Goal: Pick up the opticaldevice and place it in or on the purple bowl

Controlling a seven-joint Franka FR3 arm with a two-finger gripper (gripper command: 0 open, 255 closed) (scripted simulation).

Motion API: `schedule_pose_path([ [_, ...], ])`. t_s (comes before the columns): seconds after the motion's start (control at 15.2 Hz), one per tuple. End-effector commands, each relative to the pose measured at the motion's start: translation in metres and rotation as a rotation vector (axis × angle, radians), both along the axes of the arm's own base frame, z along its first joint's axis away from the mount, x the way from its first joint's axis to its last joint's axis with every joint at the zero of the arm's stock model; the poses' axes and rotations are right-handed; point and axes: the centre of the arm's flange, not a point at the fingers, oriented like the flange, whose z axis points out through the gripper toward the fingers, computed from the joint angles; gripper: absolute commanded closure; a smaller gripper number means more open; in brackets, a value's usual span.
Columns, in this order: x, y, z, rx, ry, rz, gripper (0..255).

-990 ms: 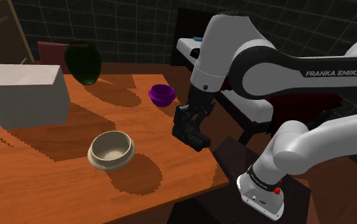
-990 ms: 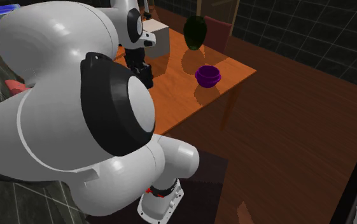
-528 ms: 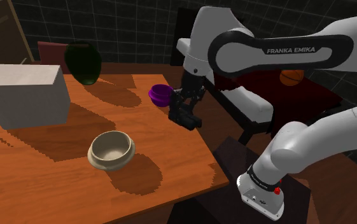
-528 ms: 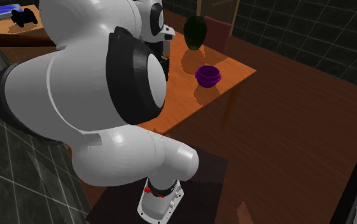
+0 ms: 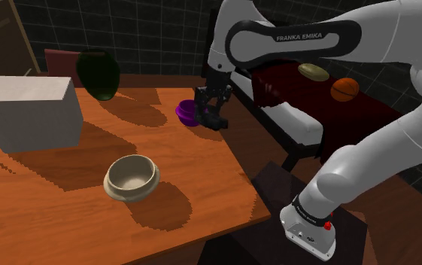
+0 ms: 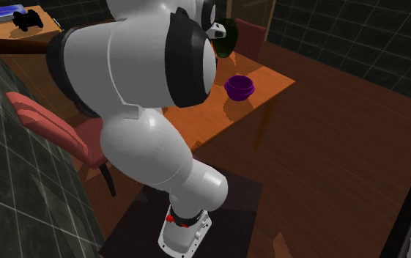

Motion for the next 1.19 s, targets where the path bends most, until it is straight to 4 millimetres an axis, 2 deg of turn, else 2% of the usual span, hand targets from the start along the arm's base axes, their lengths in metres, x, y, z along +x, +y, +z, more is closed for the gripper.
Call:
schedule_pose_path([
  [0.0,0.027,-0.015,0.001,-0.001,-0.001,0.000,255],
  [1.12,0.214,-0.138,0.010,-0.001,-0.001,0.000,255],
])
